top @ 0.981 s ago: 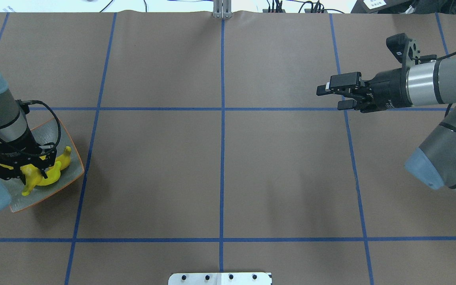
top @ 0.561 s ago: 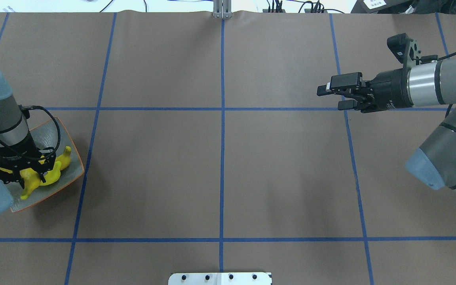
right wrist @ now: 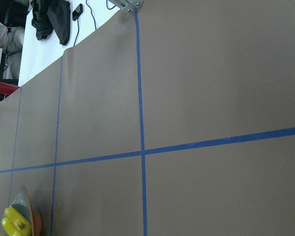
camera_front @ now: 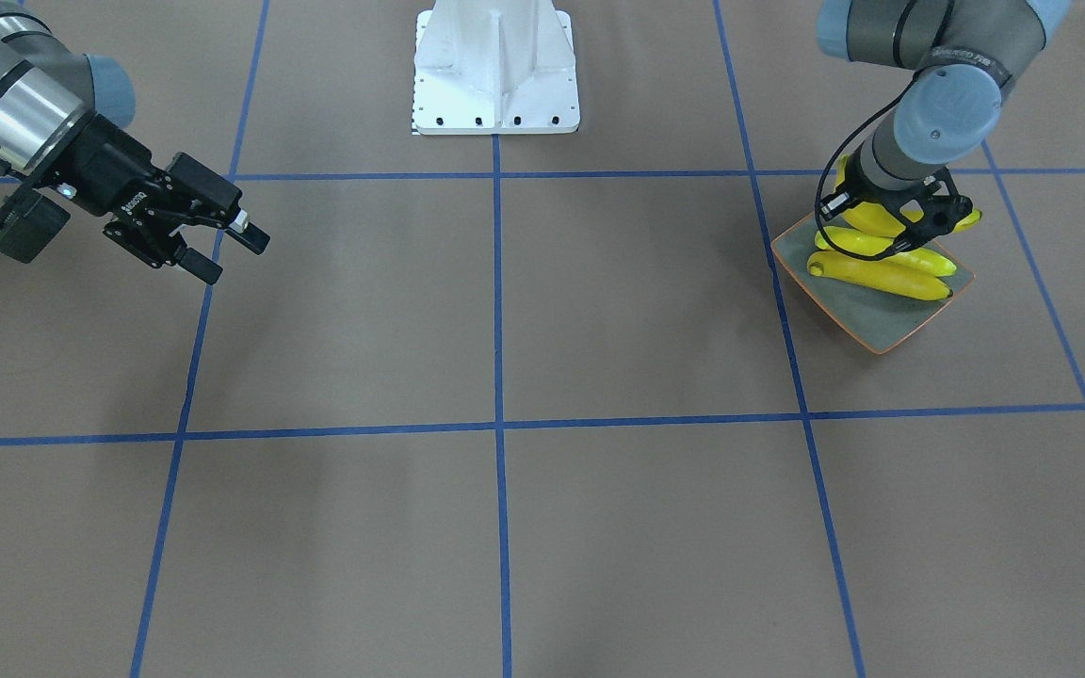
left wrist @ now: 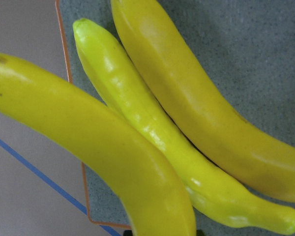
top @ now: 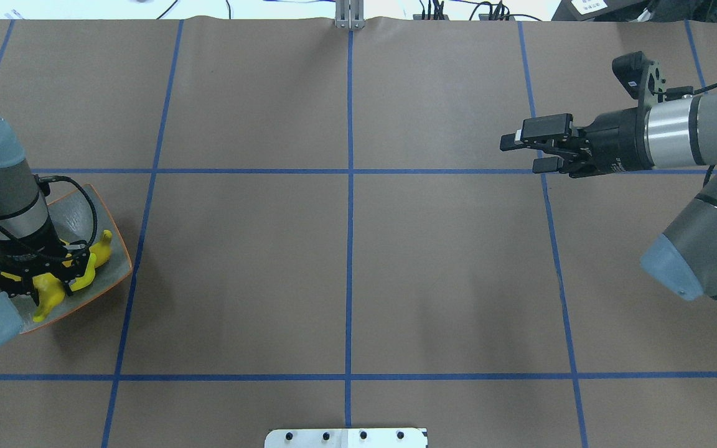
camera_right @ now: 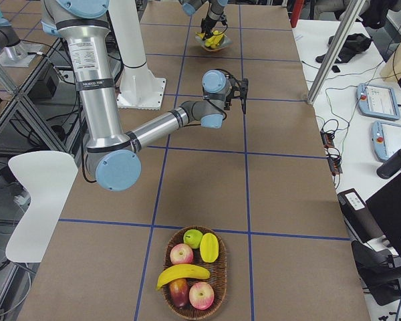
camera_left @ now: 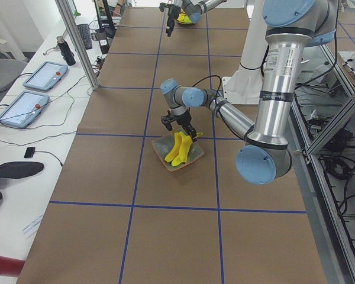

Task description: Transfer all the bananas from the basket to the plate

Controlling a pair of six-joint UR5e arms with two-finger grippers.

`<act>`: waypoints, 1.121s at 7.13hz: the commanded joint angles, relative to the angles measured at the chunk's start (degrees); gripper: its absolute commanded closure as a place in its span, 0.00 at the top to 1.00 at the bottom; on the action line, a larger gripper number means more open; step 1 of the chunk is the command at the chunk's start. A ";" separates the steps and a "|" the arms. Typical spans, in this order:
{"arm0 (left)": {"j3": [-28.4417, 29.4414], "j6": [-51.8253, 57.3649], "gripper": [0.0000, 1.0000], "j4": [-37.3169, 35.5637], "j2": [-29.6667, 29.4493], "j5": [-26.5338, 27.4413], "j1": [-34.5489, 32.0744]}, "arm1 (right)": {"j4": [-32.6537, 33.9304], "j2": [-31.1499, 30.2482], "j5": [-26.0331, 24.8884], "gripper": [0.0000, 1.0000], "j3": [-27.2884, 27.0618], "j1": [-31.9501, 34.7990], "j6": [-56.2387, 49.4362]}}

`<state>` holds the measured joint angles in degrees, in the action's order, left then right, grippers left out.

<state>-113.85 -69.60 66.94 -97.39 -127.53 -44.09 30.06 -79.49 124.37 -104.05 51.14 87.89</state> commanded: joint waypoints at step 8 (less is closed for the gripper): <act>0.03 -0.10 0.99 0.47 1.24 -0.36 2.87 | 0.00 -0.31 0.00 1.00 -0.10 -0.08 0.09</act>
<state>-113.85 -69.69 67.41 -96.06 -127.87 -41.38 30.06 -79.73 124.43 -104.15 51.06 87.98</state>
